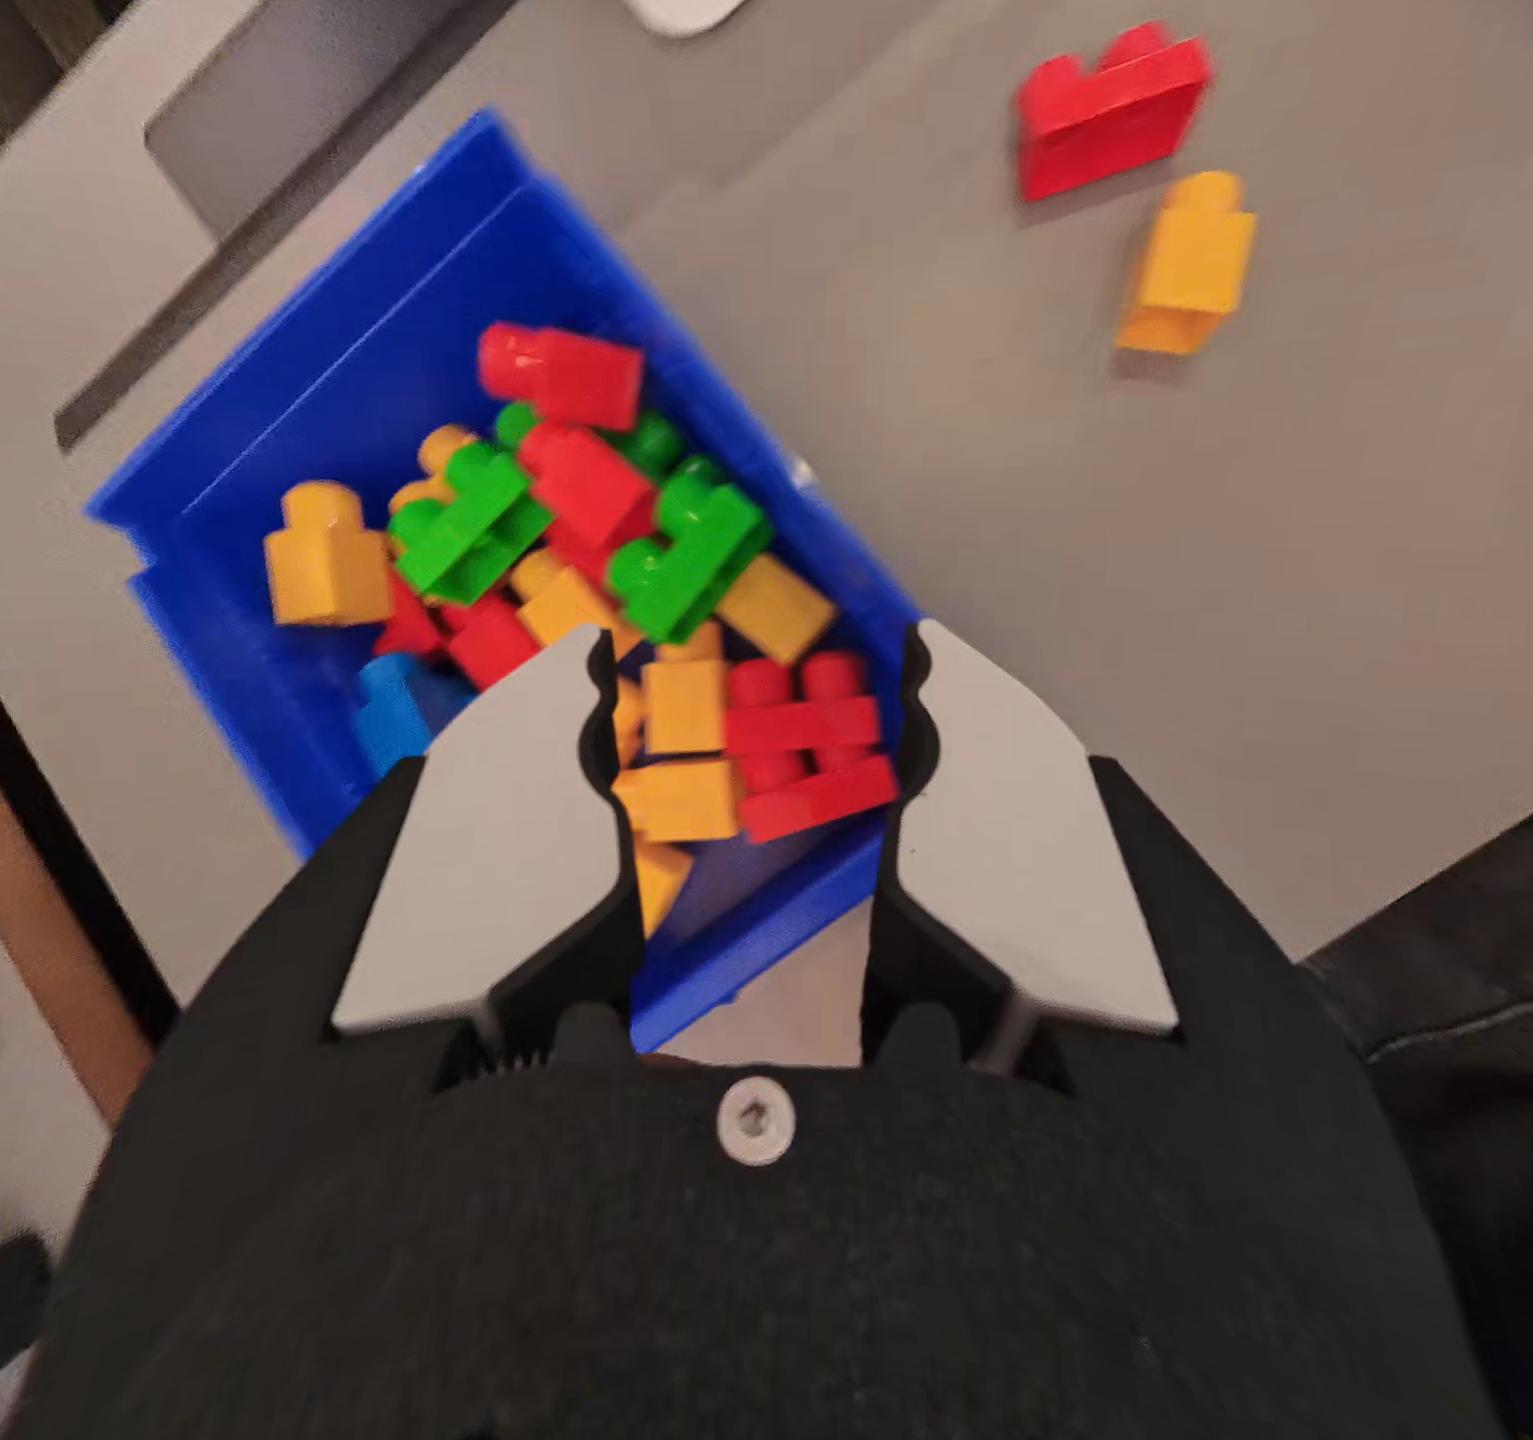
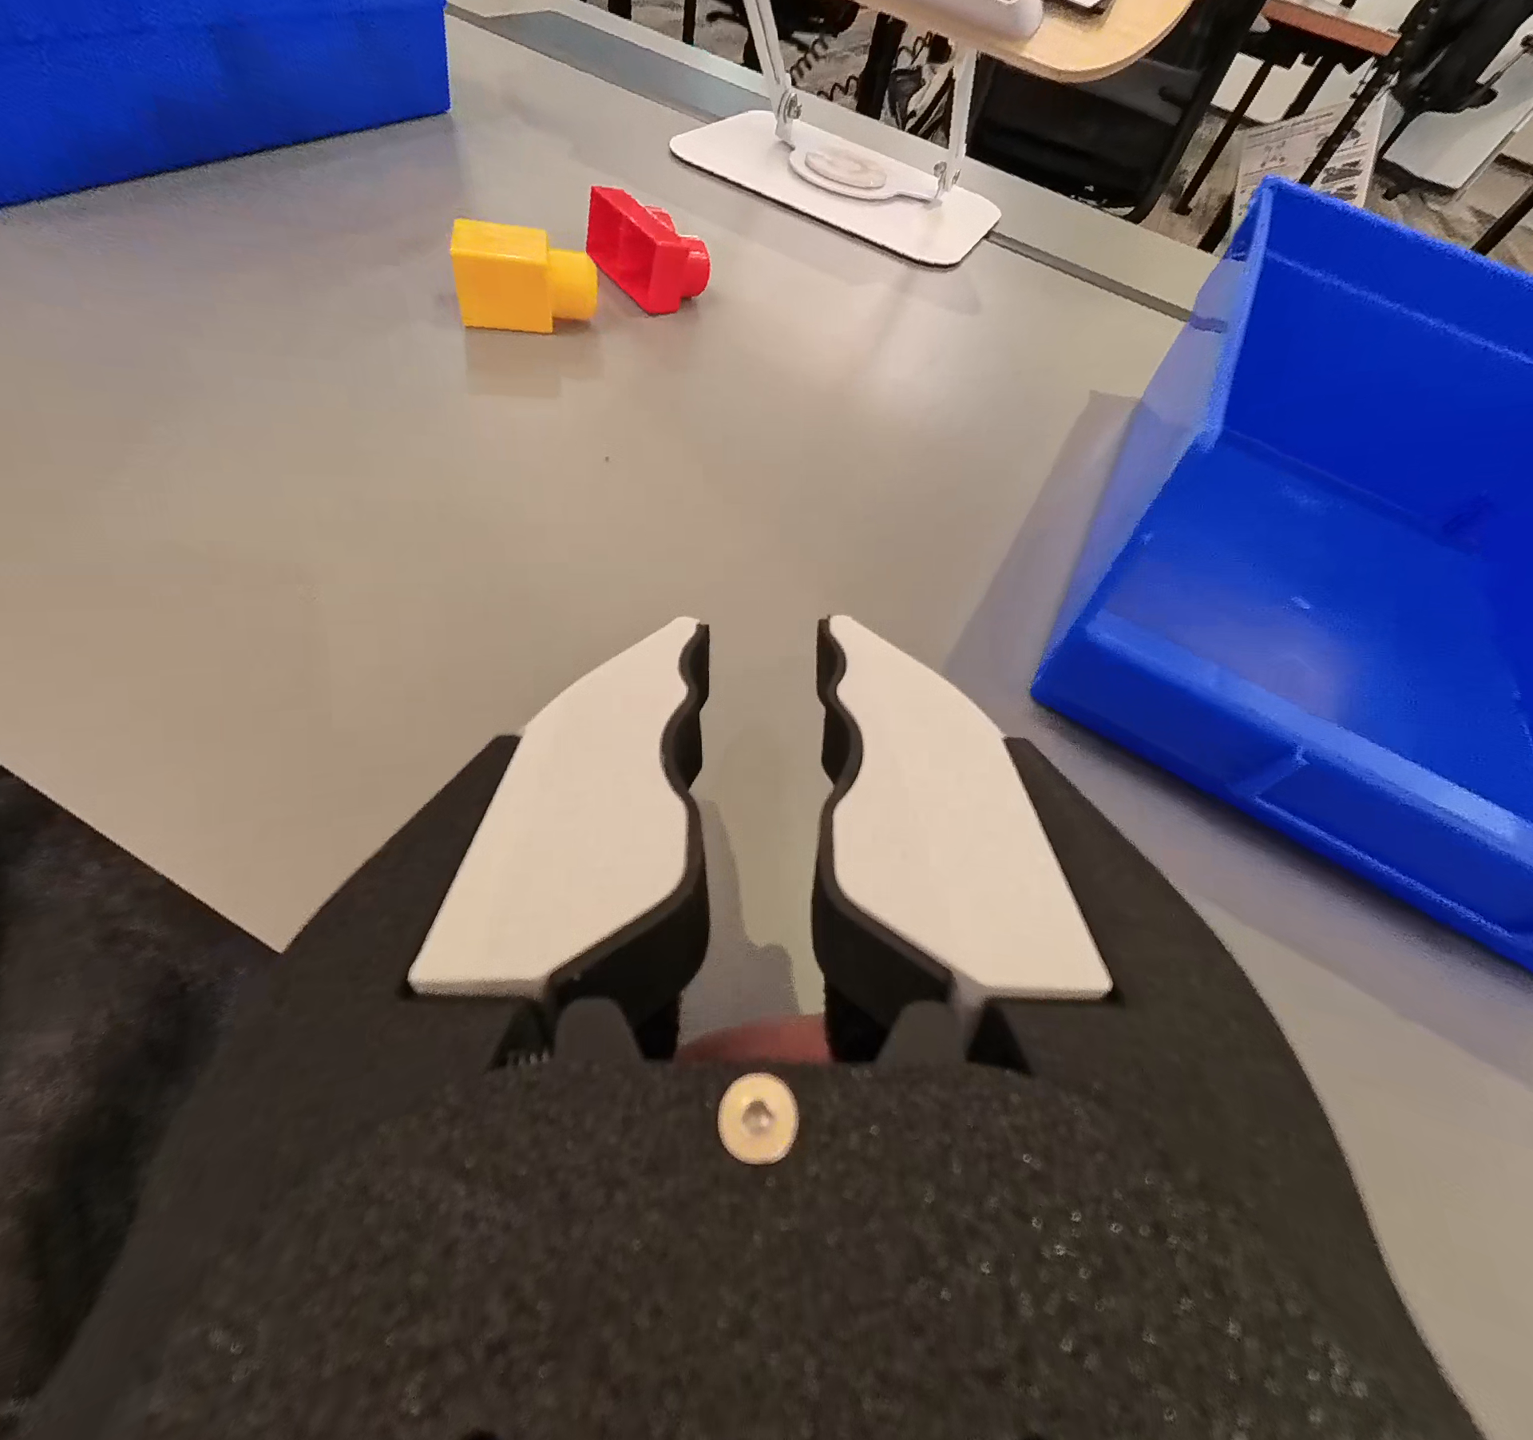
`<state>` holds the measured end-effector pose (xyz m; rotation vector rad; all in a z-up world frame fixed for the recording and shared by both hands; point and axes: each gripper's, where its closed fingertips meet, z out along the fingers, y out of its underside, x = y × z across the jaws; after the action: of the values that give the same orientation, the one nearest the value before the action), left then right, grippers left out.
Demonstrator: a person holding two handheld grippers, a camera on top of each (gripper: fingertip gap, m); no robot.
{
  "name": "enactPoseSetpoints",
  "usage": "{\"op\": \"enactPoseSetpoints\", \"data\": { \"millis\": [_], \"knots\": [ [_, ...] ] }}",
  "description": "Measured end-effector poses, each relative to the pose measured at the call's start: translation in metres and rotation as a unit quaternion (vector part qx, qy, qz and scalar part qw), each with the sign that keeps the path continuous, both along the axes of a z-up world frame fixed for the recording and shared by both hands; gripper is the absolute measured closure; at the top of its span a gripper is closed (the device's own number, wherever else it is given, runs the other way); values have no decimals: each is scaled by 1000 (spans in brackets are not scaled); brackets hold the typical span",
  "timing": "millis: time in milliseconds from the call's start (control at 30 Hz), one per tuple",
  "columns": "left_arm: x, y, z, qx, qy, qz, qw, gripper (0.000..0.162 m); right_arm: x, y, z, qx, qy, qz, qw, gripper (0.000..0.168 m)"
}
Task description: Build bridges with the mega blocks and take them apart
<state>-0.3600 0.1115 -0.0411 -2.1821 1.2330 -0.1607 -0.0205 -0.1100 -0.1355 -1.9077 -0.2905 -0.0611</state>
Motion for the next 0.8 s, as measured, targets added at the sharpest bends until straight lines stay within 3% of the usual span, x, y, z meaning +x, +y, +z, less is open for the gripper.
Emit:
{"op": "enactPoseSetpoints", "data": {
  "millis": [167,333,500,800],
  "knots": [
    [-56,109,-1,-23,45,71,996,105,0,-1,3,5,-9,-2,1000,144],
    [-78,182,-42,-69,113,107,985,107,1,2,5,7,-10,-6,1000,144],
    [-86,212,-78,-104,148,125,976,106,-2,5,1,0,-13,-1,1000,144],
    [-90,219,-93,-75,237,145,958,105,-5,6,-1,-9,-14,8,1000,145]
  ]
}}
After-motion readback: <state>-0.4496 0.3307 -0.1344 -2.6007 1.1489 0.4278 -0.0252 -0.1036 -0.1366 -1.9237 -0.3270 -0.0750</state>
